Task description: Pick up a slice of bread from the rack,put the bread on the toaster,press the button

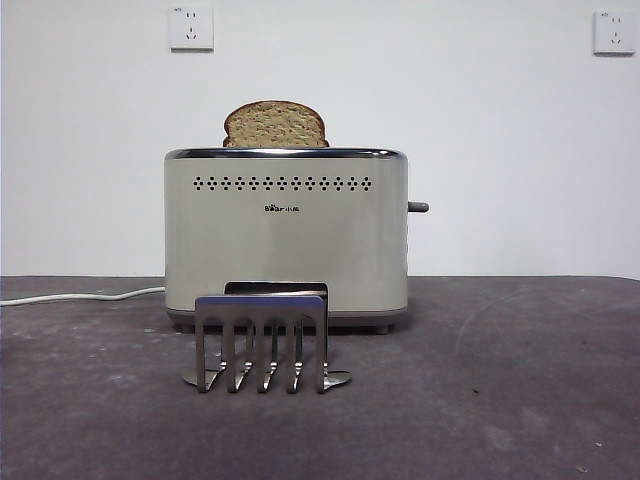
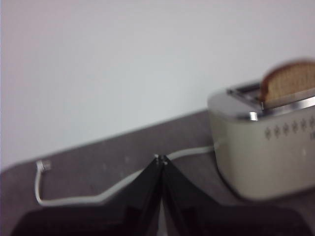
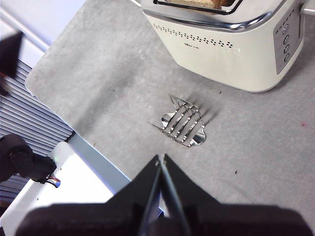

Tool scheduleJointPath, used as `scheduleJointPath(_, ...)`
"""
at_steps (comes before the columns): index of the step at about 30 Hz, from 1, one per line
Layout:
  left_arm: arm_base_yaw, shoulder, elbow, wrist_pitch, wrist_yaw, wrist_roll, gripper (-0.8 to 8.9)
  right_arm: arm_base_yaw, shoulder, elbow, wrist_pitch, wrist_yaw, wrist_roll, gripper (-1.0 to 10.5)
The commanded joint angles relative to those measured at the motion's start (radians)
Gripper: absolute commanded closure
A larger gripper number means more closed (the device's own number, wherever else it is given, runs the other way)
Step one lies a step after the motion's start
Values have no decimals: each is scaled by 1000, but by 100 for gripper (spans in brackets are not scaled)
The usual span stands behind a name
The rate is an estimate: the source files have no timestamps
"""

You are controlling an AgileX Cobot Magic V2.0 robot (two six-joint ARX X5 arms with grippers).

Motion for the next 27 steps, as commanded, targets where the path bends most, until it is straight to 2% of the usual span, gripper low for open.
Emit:
scheduleJointPath(1, 4, -55, -80, 16, -5, -6, 816, 0, 0, -7, 3, 2, -9, 946)
scheduleJointPath(7, 4, -137, -193, 14, -29, -8, 816, 0, 0, -7, 3, 2, -9, 946)
scheduleJointPath(14, 5, -175, -270, 9, -82, -69, 816, 0, 0, -7, 3, 2, -9, 946)
scheduleJointPath(27, 4, -175, -330, -35, -76, -182, 816, 0, 0, -7, 3, 2, -9, 946)
